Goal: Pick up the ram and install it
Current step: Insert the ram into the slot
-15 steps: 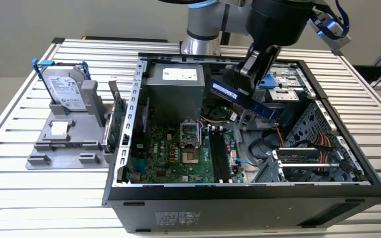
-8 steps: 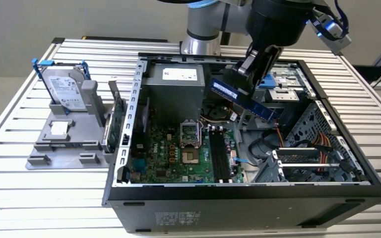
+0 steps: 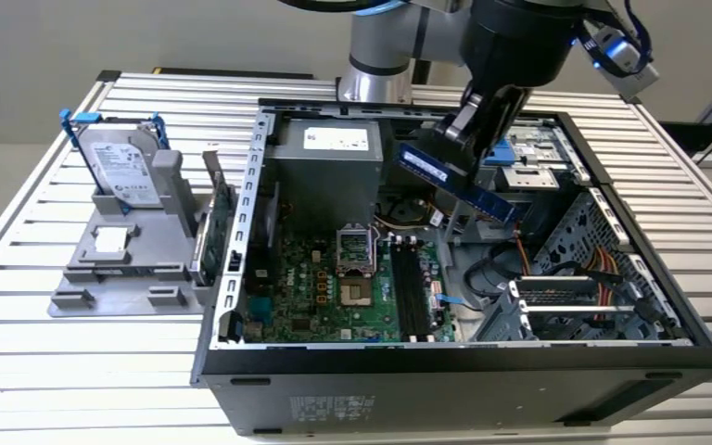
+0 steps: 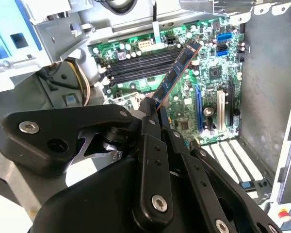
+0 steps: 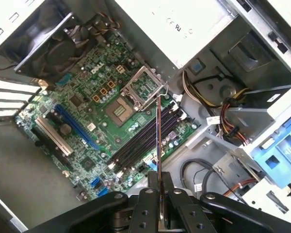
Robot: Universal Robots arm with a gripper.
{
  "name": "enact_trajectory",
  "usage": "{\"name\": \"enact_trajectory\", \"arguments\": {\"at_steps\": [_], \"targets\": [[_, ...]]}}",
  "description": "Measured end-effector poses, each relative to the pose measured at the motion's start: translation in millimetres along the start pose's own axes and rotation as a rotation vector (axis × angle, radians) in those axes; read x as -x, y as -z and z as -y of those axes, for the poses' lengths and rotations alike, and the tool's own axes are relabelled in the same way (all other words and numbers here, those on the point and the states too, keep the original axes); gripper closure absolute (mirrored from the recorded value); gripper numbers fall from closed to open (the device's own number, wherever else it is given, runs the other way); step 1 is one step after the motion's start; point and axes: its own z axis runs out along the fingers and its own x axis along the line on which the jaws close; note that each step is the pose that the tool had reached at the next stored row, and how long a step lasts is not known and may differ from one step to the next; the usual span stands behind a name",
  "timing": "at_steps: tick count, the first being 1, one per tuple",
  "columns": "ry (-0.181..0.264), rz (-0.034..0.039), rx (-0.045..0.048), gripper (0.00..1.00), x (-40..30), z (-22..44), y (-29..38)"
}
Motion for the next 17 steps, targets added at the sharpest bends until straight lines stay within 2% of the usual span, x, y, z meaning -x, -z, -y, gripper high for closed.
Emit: {"name": "enact_trajectory", "arguments": {"at_steps": [7, 8, 17], "targets": [[-0.009, 0.0391, 0.0017, 1.00, 0.0, 0.0, -0.3], [-0.012, 0.0410, 0.0010, 1.00, 0.1, 0.0, -0.3], [-0.084, 0.0419, 0.0013, 1.00, -0.2, 0.2, -0.8]]}}
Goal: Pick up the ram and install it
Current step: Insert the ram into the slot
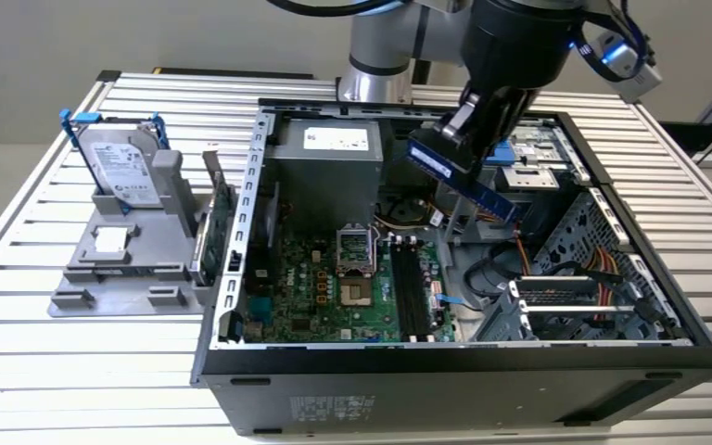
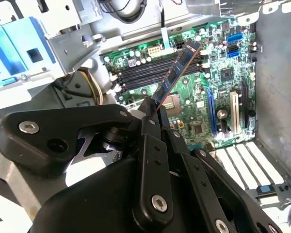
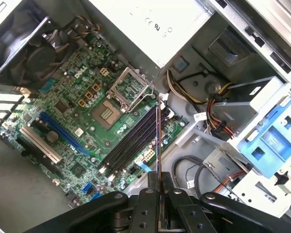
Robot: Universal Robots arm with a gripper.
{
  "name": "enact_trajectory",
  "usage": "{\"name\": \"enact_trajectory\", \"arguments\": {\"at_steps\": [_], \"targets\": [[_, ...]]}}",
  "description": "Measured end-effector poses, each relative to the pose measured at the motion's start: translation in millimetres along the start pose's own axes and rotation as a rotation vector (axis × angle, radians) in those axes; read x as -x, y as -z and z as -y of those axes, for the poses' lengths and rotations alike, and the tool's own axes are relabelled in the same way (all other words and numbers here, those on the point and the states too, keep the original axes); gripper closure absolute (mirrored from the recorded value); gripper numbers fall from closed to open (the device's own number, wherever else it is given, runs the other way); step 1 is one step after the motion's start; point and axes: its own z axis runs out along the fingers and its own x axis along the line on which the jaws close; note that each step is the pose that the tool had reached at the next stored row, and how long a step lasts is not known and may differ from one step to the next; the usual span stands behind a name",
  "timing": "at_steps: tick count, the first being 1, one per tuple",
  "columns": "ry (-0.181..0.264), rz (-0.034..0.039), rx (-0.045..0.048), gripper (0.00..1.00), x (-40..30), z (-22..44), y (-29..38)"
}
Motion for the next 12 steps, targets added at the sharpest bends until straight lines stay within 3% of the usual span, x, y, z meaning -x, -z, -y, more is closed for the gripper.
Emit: {"name": "enact_trajectory", "arguments": {"at_steps": [12], "targets": [[-0.100, 0.0007, -0.0017, 1.00, -0.1, 0.1, -0.3]]}}
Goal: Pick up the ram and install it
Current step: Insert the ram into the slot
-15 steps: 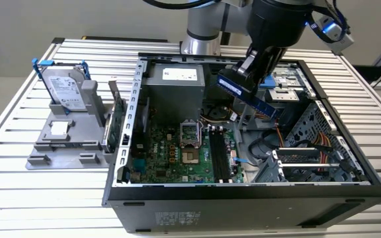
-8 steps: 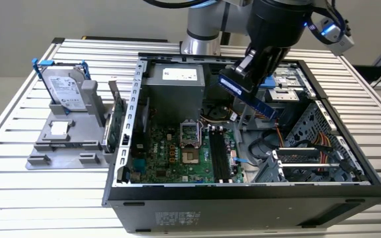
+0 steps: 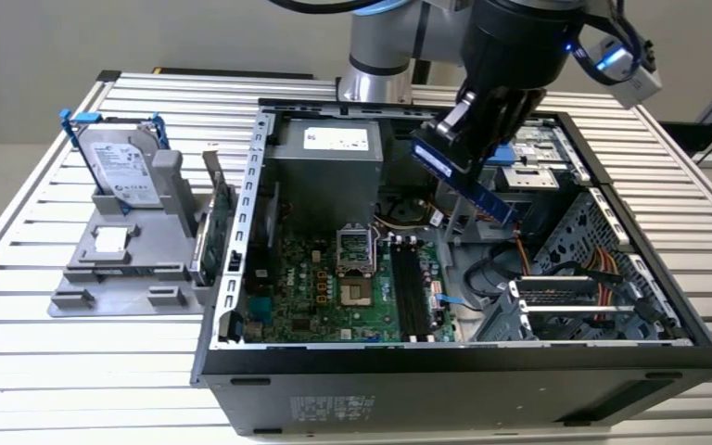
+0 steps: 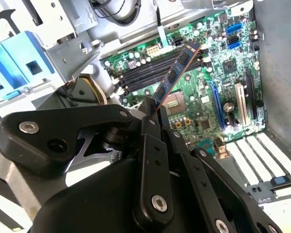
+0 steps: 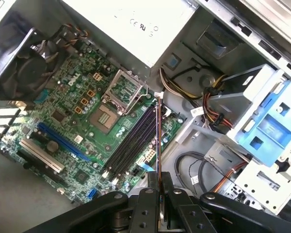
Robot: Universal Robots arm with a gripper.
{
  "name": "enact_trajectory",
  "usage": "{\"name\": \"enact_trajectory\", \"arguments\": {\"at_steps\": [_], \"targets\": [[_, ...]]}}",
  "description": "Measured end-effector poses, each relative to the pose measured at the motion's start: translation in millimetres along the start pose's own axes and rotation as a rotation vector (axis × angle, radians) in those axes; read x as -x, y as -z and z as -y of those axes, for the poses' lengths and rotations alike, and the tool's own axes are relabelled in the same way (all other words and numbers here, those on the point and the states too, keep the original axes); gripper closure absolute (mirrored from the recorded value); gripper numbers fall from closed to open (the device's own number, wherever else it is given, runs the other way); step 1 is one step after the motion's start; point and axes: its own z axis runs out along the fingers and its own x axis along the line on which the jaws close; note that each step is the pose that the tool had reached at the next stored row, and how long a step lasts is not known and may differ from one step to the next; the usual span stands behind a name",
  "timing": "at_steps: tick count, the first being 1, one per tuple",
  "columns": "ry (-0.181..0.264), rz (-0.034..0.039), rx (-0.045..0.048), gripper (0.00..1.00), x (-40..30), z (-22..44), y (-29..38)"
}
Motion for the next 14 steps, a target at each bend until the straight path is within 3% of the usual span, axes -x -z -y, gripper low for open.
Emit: {"name": "enact_trajectory", "arguments": {"at_steps": [14], "targets": [[-0.114, 0.0010, -0.0018, 1.00, 0.0, 0.0, -1.4]]}}
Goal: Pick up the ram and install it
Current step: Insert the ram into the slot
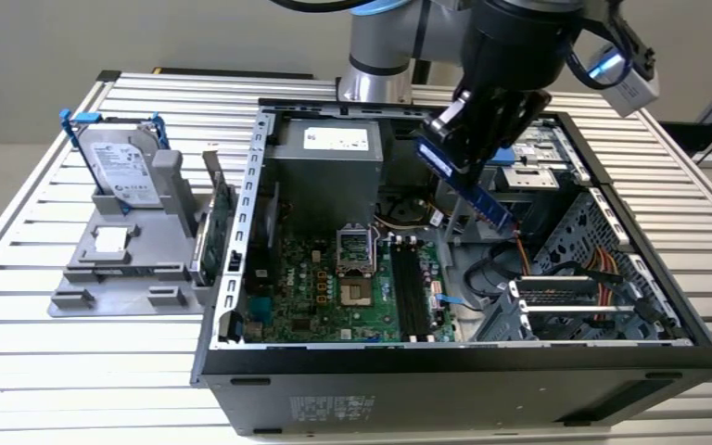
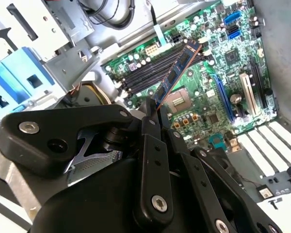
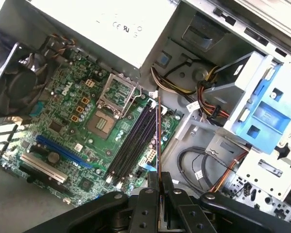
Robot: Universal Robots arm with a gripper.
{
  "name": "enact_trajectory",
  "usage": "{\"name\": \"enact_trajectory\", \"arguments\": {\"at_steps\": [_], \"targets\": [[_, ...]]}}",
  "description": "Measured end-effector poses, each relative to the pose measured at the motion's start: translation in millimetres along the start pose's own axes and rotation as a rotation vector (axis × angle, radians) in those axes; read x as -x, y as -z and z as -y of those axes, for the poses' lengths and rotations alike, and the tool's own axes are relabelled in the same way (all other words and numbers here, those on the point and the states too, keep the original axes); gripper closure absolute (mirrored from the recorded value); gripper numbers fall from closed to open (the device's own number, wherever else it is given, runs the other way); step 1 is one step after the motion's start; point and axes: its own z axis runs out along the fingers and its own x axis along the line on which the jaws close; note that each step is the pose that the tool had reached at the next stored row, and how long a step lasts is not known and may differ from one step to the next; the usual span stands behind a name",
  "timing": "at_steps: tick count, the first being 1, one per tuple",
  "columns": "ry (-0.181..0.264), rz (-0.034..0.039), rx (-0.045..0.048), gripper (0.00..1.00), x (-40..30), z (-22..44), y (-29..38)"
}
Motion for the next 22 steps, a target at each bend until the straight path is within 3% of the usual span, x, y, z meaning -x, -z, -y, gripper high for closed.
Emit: {"name": "enact_trajectory", "arguments": {"at_steps": [22], "targets": [[-0.211, 0.0016, -0.0035, 1.00, -0.3, 0.3, -4.1]]}}
